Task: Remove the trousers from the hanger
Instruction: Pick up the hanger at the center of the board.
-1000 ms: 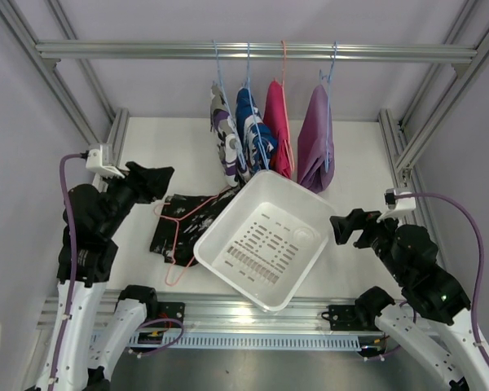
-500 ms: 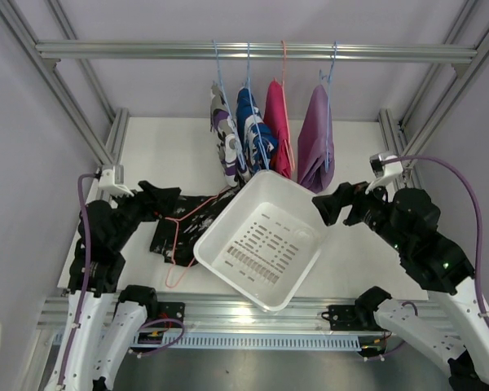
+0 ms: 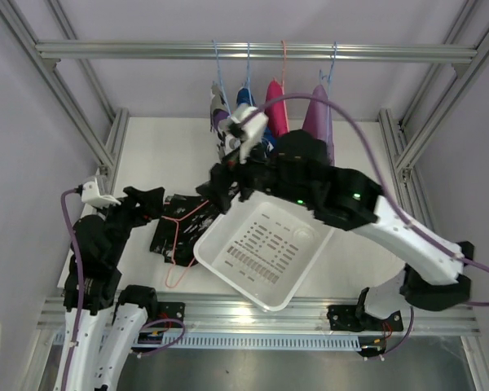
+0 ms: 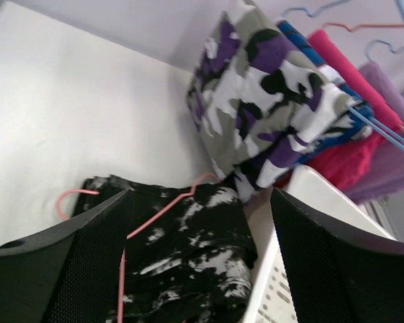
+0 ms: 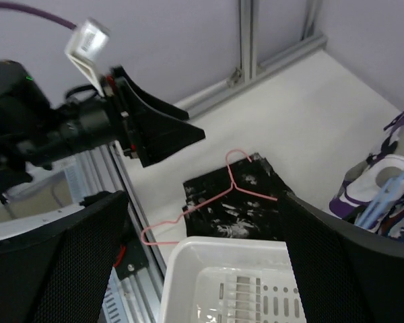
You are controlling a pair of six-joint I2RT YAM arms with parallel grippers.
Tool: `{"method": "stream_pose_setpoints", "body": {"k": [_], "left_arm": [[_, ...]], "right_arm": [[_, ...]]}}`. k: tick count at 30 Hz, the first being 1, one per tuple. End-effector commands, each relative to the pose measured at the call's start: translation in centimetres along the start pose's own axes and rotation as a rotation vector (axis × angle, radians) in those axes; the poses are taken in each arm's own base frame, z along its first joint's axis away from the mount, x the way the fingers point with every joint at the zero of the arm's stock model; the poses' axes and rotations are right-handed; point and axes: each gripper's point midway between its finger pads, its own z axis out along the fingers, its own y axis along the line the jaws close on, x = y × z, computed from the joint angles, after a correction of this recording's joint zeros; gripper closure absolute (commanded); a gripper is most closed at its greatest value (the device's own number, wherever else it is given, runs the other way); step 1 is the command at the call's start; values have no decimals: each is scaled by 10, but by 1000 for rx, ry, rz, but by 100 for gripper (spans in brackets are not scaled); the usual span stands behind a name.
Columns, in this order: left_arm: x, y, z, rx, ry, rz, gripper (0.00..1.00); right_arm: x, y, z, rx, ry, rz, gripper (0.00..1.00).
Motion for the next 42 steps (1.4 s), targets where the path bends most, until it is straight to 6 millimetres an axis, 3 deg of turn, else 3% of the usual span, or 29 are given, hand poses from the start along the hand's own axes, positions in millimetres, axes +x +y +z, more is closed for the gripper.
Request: {"method": "stream_pose_setpoints", "body": {"k": [1, 3, 5, 6, 7, 11, 17, 18, 19, 20, 21, 23, 24, 26, 34, 38, 42], "left_arm": [[-24, 20, -11, -139, -94, -5, 13], [-34, 38, -25, -250, -156, -23, 13], [-39, 48, -38, -306, -201, -35, 13], [-43, 60, -45, -367, -236, -46, 13], [-41, 67, -49, -401, -253, -72, 13], [-46, 85, -67, -501, -325, -108, 13], [-41, 109, -80, -646, -356, -147, 7], [-37, 114, -81, -669, -346, -152, 7], [-37, 117, -83, -688, -363, -173, 6], [-36, 119, -83, -698, -363, -174, 4], [-36, 119, -83, -700, -367, -176, 4], [-34, 119, -82, -699, -356, -173, 3], [-33, 119, -82, -698, -353, -172, 3], [-35, 115, -80, -673, -347, -159, 2], [-34, 111, -72, -640, -327, -141, 0], [-33, 108, -70, -620, -318, -137, 1], [-34, 106, -70, -604, -320, -133, 1]], "right_arm": [[44, -6, 42, 44, 165, -70, 3], [59, -4, 58, 36, 205, -51, 3], [92, -5, 83, 23, 293, -17, 4], [95, -6, 89, 25, 309, -3, 4], [120, -15, 102, 43, 377, 10, 4], [155, -33, 122, 88, 458, 80, 8], [202, -25, 147, 1, 561, 192, 11], [222, -25, 154, 1, 610, 202, 12], [224, -19, 158, -23, 619, 211, 13], [232, -17, 162, -32, 639, 217, 14], [254, -16, 168, -31, 694, 225, 14], [261, -9, 176, -58, 712, 243, 16], [279, -5, 181, -70, 754, 254, 17], [286, 0, 188, -84, 764, 272, 18], [346, 13, 200, -99, 877, 326, 25], [367, 18, 205, -120, 907, 361, 25], [373, 25, 215, -152, 892, 409, 27]]}}
